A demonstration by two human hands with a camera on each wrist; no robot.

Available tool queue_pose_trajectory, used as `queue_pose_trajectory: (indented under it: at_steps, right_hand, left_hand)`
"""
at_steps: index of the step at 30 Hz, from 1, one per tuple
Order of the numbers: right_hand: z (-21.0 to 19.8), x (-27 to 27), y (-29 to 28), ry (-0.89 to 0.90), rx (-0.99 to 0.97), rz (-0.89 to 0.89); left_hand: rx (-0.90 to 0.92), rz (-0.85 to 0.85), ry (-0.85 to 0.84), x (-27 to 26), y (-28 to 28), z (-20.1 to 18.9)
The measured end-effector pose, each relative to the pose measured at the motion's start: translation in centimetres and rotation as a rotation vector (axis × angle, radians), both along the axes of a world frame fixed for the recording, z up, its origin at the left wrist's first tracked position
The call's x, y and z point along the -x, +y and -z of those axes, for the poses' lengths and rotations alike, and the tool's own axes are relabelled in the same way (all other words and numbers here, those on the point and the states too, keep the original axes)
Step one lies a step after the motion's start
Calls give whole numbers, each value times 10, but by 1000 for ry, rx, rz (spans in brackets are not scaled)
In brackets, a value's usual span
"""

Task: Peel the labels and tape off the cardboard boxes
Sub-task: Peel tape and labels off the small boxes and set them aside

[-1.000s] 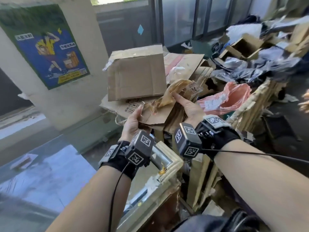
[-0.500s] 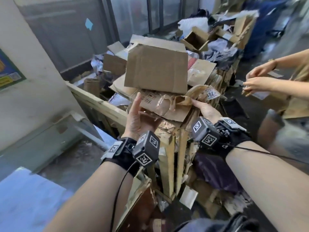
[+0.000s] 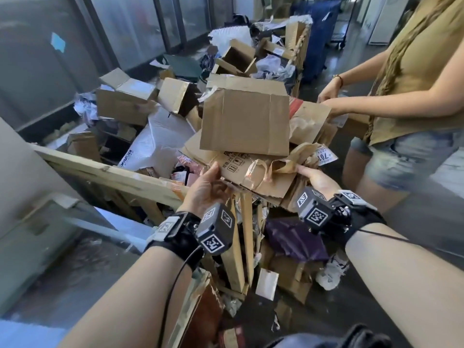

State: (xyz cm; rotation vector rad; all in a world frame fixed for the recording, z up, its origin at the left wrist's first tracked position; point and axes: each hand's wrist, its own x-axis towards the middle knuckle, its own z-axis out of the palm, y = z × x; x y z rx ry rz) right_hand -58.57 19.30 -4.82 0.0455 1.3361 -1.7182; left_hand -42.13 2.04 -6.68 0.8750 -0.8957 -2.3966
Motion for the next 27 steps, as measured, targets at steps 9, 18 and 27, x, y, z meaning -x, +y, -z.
queue_pose_trajectory:
  at_steps: [9, 18, 27]
  right_hand:
    - [17, -14, 23, -45, 43, -53]
    - [33, -31, 25, -118, 172, 51]
    - [50, -8, 44, -113, 209, 190]
  left_hand:
    - [-1, 123, -12, -11, 8, 12]
    - [-41, 100, 12, -23, 15, 20]
    - [1, 115, -11, 10, 29, 24]
